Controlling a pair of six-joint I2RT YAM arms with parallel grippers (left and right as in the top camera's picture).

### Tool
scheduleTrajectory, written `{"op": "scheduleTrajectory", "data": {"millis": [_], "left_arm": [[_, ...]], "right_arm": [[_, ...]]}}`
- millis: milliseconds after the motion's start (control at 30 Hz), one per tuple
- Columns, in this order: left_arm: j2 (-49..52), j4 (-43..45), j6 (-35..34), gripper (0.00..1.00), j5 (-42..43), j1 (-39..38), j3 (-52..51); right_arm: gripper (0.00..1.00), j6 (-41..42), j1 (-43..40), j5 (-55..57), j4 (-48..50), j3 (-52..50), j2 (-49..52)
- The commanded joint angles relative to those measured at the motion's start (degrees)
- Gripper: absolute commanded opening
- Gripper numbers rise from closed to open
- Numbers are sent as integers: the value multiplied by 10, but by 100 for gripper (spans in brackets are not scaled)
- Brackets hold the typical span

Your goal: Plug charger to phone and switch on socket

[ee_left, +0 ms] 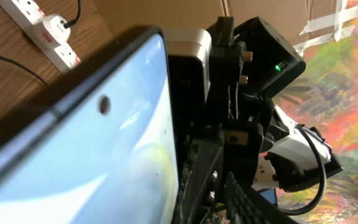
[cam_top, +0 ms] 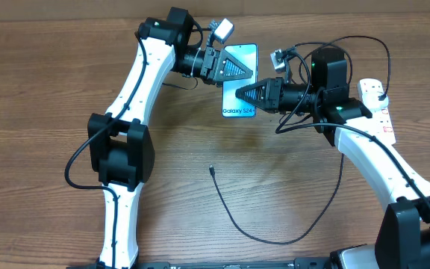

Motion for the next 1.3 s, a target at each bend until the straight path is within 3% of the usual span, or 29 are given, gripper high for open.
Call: {"op": "scheduleTrajectory", "data": {"millis": [0, 133, 300, 333, 400, 433, 500, 567, 633, 733, 767, 933, 1067, 1267], "left_arm": [[-7, 13, 17, 44, 22, 4, 14], [-7, 30, 7, 34, 22, 3, 14], [-7, 56, -24, 6, 22, 3, 14], [-7, 63, -28, 4, 22, 4, 14], [-7, 73, -28, 4, 5, 9, 15], [-7, 79, -40, 4, -38, 15, 14], [-7, 82, -73, 4, -147, 23, 14], [-7, 80, -104, 4, -265, 30, 14], [-7, 79, -159, 4, -388, 36, 14], [-7, 79, -260, 4, -527, 46, 14], [-7, 70, -309, 4, -626, 48, 14], [-7, 33, -365, 4, -824, 31, 14], [-7, 25, -383, 4, -910, 0, 6], [-5, 47, -405, 4, -939, -52, -44]], "right_arm": [[4, 5, 5, -10, -12, 3, -22], [4, 3, 14, -1, -26, 3, -22], [4, 3, 31, 15, -26, 3, -22], [4, 0, 34, 18, -26, 3, -22], [14, -18, 34, 19, -26, 3, -22], [34, -24, 29, 19, -27, 3, -22], [51, -24, 19, 19, -27, 3, -22], [62, -26, 10, 20, -31, 4, -22], [67, -31, 3, 23, -44, 4, -22], [69, -74, 2, 98, -135, 4, -22], [68, -101, 3, 164, -205, 4, -22], [67, -150, 12, 318, -355, 4, -22], [66, -151, 25, 400, -429, 4, -22], [65, -152, 54, 419, -482, 3, -22]]}}
